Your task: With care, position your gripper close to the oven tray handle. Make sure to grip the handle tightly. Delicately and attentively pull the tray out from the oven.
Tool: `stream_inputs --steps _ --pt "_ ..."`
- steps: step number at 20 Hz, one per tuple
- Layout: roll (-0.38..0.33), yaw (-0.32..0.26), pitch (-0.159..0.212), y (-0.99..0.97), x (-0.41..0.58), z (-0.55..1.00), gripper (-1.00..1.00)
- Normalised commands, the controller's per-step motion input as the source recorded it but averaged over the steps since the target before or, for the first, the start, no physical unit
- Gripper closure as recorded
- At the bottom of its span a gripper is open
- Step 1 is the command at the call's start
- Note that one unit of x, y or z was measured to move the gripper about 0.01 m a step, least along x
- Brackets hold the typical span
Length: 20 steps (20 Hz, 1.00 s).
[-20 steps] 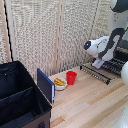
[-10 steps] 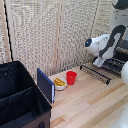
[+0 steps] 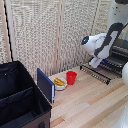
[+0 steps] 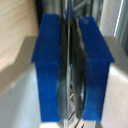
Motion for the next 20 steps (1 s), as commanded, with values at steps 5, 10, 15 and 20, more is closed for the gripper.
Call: stream_inputs --steps 5,10,15,20 --pt "-0.009 -0.006 0.004 0.48 0.026 0.01 1.0" --pt "-0.057 0.012 0.025 0.16 0.11 0.17 -1.0" --pt "0.004 0.0 0.053 0.0 0.133 0.26 -1.0" --pt "0.025 -0.015 0.075 0.0 0.094 0.4 -1.0"
